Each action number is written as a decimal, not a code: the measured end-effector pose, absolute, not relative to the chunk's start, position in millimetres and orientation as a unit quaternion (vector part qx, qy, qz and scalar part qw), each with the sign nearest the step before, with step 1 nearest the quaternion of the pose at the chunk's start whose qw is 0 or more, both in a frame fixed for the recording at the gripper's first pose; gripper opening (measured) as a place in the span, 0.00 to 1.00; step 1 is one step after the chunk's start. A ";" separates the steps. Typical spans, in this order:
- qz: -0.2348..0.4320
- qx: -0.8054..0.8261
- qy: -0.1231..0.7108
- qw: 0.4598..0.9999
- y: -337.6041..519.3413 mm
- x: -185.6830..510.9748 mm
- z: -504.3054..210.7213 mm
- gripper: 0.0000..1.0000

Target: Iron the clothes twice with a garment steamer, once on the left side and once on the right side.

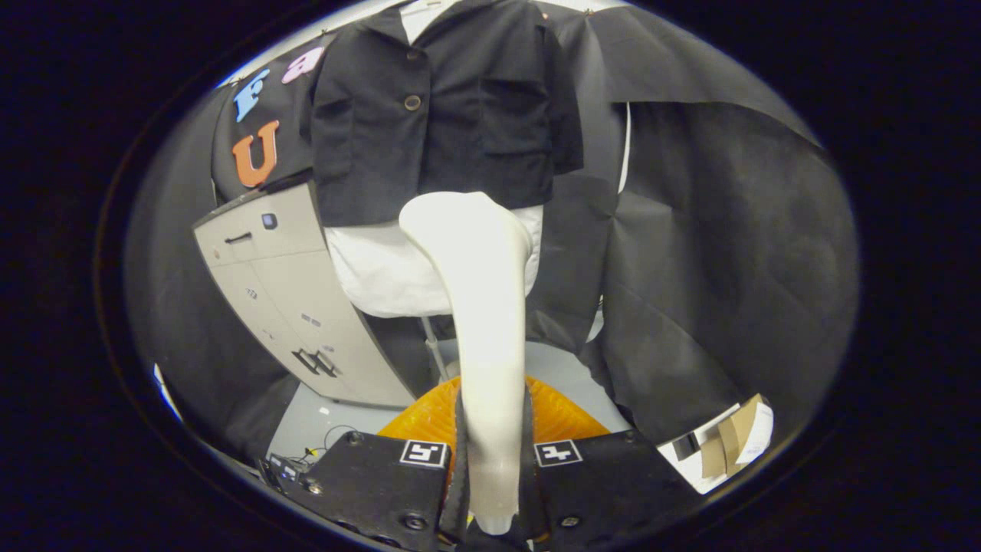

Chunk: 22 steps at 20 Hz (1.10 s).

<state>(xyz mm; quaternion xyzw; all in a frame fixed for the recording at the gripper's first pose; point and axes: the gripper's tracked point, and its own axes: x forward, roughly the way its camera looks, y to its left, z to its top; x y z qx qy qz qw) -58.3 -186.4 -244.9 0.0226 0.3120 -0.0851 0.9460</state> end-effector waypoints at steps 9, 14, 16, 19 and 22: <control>-0.080 0.006 0.243 0.967 -138.3 -195.6 -148.3 0.28; -0.069 0.000 0.233 0.970 -112.7 -244.7 -121.9 0.28; -0.065 -0.008 0.232 0.971 -107.5 -255.3 -116.4 0.28; -0.060 -0.021 0.233 0.970 -101.6 -265.0 -112.5 0.28; -0.056 -0.029 0.236 0.970 -97.0 -267.4 -111.1 0.28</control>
